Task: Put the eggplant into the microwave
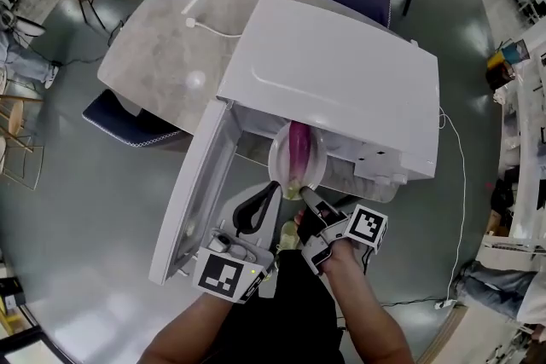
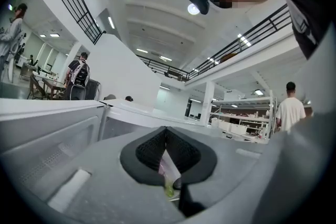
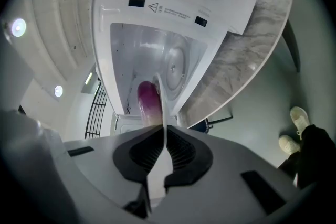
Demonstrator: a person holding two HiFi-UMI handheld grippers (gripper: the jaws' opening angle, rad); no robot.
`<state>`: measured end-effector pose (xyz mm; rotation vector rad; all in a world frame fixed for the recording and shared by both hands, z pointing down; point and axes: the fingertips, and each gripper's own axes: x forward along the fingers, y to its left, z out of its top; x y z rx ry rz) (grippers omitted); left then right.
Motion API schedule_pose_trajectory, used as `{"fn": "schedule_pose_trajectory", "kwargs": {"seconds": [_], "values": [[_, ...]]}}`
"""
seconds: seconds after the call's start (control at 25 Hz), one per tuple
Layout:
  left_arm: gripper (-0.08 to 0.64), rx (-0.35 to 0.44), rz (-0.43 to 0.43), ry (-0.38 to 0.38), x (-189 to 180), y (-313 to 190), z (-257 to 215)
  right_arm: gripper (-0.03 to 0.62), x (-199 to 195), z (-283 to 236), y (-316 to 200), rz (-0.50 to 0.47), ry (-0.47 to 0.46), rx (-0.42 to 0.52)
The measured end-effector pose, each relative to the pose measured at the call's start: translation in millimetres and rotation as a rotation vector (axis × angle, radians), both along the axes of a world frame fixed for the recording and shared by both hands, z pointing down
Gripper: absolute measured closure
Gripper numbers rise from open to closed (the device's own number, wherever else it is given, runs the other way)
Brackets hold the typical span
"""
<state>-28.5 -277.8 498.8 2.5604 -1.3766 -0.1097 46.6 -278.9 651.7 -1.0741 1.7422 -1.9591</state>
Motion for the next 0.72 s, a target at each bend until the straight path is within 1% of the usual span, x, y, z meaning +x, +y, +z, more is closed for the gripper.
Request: {"fn": "schedule_pose_trajectory", "kwargs": {"seconds": [0.12, 0.28, 0.72], "values": [[0.552, 0.011, -0.001, 0.001, -1.6, -12.2, 10.8, 0.574, -0.9, 15.6, -16.2, 0.031, 0.002, -0.006], [0.552, 0.017, 0.000, -0.001, -1.3, -22.7, 22.3, 0.574, -4.7, 28.9, -40.3, 0.072, -0.019, -0.004], [0.552, -0.005, -0.008, 0.008, -3.7, -43.1, 42.9, 0.574, 2.7, 45.6, -91.2, 0.164, 0.000, 0.004]]}}
